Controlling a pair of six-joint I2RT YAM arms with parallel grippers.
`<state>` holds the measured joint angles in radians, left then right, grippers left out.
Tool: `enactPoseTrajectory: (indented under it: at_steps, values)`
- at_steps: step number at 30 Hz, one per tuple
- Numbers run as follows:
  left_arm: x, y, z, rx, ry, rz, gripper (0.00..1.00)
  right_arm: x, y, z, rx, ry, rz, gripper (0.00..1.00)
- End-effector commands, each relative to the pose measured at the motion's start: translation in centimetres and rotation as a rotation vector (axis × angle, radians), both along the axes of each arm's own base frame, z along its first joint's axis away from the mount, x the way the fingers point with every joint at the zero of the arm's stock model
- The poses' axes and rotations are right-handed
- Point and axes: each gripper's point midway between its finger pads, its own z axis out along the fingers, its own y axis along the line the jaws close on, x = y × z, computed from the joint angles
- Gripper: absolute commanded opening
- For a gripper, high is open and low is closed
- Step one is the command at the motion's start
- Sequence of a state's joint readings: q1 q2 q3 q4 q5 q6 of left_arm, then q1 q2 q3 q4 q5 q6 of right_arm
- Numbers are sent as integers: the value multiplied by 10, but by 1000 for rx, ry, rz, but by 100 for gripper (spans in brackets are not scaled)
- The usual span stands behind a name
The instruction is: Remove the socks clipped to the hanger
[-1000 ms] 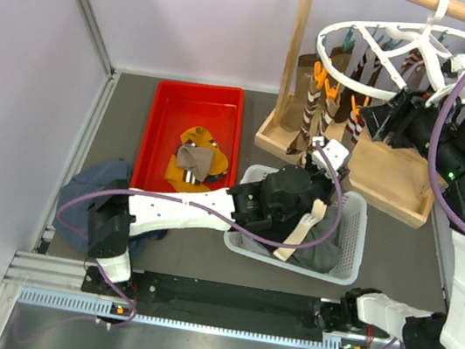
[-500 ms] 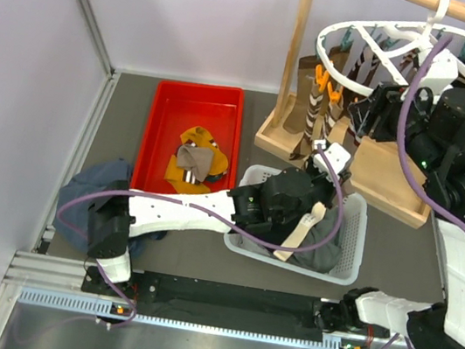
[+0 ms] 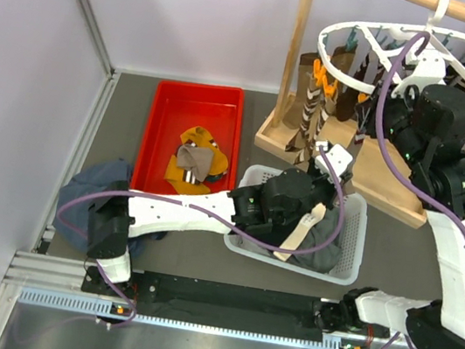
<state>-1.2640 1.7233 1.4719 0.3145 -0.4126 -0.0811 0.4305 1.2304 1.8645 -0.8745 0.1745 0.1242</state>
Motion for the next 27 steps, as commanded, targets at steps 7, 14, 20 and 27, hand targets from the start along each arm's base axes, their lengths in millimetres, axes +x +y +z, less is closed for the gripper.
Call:
enactPoseTrajectory:
  at_steps: [7, 14, 20, 27]
  values:
    - [-3, 5, 38, -90, -27, 9, 0, -6, 2, 30, 56, -122, 14, 32]
    - [-2, 4, 40, -92, -31, 14, 0, -9, -6, 24, 72, -77, -41, 52]
    - [-3, -1, 39, -84, -34, 12, 0, -12, -6, 31, 65, -97, -46, 52]
    - [-4, -3, 37, -79, -35, 11, 0, -13, -4, 39, 44, -122, -50, 50]
